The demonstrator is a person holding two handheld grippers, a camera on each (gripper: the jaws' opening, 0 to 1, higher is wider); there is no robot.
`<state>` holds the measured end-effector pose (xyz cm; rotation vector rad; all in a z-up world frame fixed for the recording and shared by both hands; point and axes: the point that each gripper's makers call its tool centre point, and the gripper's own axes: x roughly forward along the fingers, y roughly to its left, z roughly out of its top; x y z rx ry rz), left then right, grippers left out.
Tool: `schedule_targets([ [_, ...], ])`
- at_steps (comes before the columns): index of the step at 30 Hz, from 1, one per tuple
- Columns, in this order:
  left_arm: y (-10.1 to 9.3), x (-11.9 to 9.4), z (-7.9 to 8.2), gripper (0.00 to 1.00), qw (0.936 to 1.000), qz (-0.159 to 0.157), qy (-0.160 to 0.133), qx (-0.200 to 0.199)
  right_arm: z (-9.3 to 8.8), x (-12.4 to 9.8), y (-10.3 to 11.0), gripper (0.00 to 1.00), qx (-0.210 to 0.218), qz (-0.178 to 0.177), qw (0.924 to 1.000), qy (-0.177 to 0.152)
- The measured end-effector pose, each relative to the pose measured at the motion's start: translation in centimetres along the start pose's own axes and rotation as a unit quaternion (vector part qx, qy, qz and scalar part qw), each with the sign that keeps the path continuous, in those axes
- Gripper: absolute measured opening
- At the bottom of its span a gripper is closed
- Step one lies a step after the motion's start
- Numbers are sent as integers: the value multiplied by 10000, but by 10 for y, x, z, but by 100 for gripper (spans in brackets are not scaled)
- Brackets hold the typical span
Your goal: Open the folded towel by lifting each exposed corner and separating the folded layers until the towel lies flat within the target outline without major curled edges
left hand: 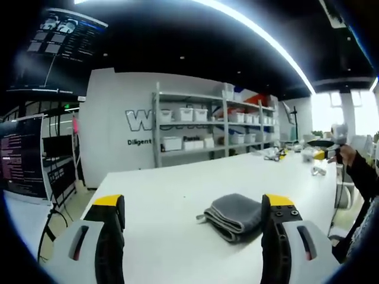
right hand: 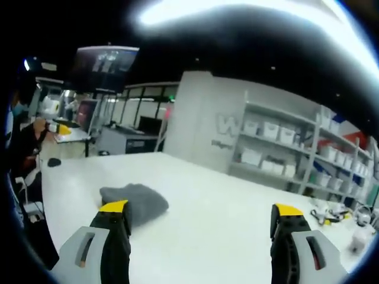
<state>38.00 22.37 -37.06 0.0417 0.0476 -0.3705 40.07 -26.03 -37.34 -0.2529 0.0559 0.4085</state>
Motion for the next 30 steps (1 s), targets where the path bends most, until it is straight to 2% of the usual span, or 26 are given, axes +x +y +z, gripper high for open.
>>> schedule_targets([
  [7, -2, 5, -2, 93, 9999, -47, 100, 129, 9, 1, -5, 100, -55, -11, 10000, -55],
  [18, -2, 9, 1, 93, 9998, -77, 121, 151, 9, -1, -11, 100, -121, -102, 9999, 0],
  [24, -12, 11, 8, 94, 9994, -288, 155, 134, 11, 1, -11, 100, -133, -38, 9999, 91],
  [30, 1, 14, 11, 96, 9993, -99, 203, 281, 13, 6, -10, 100, -202, 37, 9997, 117],
])
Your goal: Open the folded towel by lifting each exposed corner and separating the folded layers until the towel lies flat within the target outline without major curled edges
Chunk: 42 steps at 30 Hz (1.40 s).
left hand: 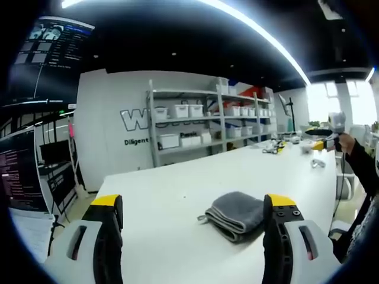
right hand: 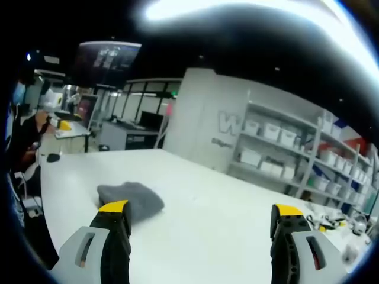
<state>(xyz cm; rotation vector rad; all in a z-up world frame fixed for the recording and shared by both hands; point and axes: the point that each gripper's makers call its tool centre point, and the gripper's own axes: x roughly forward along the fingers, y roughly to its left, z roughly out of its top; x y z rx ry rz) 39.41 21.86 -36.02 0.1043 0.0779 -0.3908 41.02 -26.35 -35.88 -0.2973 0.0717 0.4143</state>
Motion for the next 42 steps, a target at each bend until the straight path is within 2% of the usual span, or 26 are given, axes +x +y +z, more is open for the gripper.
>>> schedule_targets([
  [5, -1, 2, 4, 96, 10000, -40, -4, -11, 4, 7, -1, 100, -76, 45, 10000, 12],
  [14, -8, 9, 7, 95, 9999, -113, -41, -18, 19, 34, -6, 100, -294, 219, 9993, 49],
  [19, -9, 13, 9, 96, 9999, -113, -18, -4, 26, 42, 0, 100, -378, 312, 9988, 31],
  [29, -26, 17, 7, 98, 9997, -169, 19, 172, 38, 56, -5, 100, -588, 509, 9969, 93],
  [33, -36, 19, 10, 99, 9995, -276, -73, 95, 45, 66, -4, 100, -636, 677, 9956, 90],
  [42, -46, 17, 9, 99, 9991, -405, -57, 80, 45, 77, -6, 100, -734, 748, 9944, 161],
])
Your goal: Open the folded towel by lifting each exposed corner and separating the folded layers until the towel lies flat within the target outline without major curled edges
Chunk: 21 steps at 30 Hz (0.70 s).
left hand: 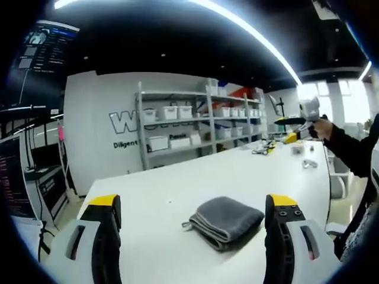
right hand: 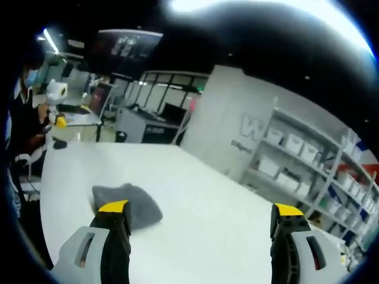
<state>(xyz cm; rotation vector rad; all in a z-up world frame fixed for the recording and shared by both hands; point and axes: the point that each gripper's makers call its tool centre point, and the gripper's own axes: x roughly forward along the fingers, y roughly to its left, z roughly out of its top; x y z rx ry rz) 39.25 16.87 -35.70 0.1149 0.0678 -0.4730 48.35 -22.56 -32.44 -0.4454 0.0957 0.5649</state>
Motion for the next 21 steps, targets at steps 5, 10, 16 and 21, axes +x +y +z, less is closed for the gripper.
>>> schedule_targets([
  [5, -6, 1, 2, 98, 10000, -15, -40, 4, -2, 8, -6, 100, -76, 101, 9999, 93],
  [10, -19, 7, -5, 98, 9999, -3, -33, 125, -2, 16, -17, 100, -147, 192, 9995, 210],
  [16, -40, 14, -18, 99, 10000, -95, 4, 23, 3, 28, -21, 100, -269, 293, 9989, 237],
  [21, -52, 15, -20, 98, 9998, -163, 57, 52, 9, 33, -15, 100, -324, 464, 9982, 191],
])
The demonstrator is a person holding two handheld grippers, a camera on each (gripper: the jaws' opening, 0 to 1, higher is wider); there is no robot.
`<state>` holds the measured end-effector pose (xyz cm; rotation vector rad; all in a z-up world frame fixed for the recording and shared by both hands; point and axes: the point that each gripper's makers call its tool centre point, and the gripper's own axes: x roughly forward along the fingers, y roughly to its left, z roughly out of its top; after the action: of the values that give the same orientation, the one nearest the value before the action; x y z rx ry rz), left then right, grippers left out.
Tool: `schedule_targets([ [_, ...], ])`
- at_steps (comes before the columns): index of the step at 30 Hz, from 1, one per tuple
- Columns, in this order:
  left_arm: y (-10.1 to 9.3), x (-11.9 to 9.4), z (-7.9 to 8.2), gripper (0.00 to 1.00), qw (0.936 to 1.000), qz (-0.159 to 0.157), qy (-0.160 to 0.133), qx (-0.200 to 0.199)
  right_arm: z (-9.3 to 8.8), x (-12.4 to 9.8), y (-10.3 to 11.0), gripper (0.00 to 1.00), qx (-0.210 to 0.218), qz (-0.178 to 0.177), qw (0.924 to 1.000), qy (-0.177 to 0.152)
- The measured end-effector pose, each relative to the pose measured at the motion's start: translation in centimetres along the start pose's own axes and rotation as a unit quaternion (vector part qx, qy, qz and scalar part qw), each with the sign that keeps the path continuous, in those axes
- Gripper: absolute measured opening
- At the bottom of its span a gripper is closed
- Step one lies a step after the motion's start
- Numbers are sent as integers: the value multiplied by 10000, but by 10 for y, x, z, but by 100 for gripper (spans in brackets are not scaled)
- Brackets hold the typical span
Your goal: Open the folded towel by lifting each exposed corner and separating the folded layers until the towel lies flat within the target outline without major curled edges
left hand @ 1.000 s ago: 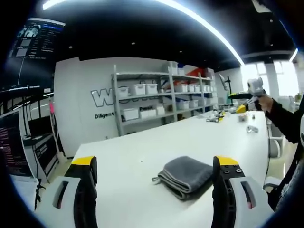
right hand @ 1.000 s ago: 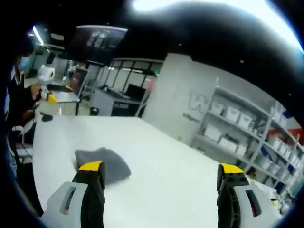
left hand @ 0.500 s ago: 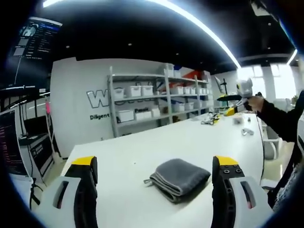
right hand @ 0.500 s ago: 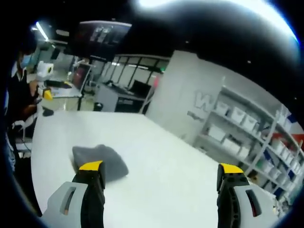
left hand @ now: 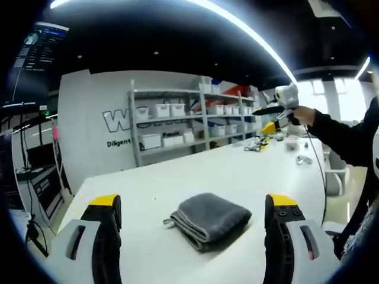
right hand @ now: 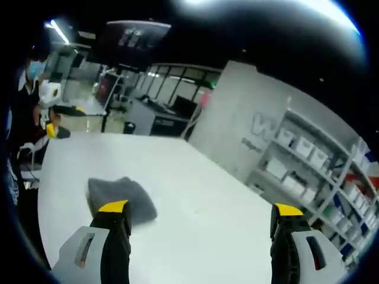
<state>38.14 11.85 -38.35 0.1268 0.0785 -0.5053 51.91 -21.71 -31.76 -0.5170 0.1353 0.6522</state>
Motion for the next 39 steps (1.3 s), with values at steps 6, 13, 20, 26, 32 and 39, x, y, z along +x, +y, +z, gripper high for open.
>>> schedule_targets([
  [6, -3, -3, 1, 98, 10000, -20, 44, -5, -3, 2, 16, 100, -190, 512, 9984, 116],
  [13, -3, -7, 5, 97, 10000, -20, 14, 29, -9, 4, 22, 100, -219, 737, 9967, 254],
  [20, -12, -8, 11, 98, 9999, -1, -137, -48, -10, 8, 19, 100, -191, 966, 9945, 349],
  [26, -21, -7, 9, 98, 9998, -92, -135, -121, -9, 11, 13, 100, -134, 951, 9949, 323],
  [32, -31, -4, 4, 97, 9996, -162, -96, -196, -12, 22, 14, 100, -214, 1074, 9929, 474],
  [39, -34, -5, 6, 97, 9993, -97, -195, -317, -5, 31, 21, 100, -354, 1274, 9901, 466],
])
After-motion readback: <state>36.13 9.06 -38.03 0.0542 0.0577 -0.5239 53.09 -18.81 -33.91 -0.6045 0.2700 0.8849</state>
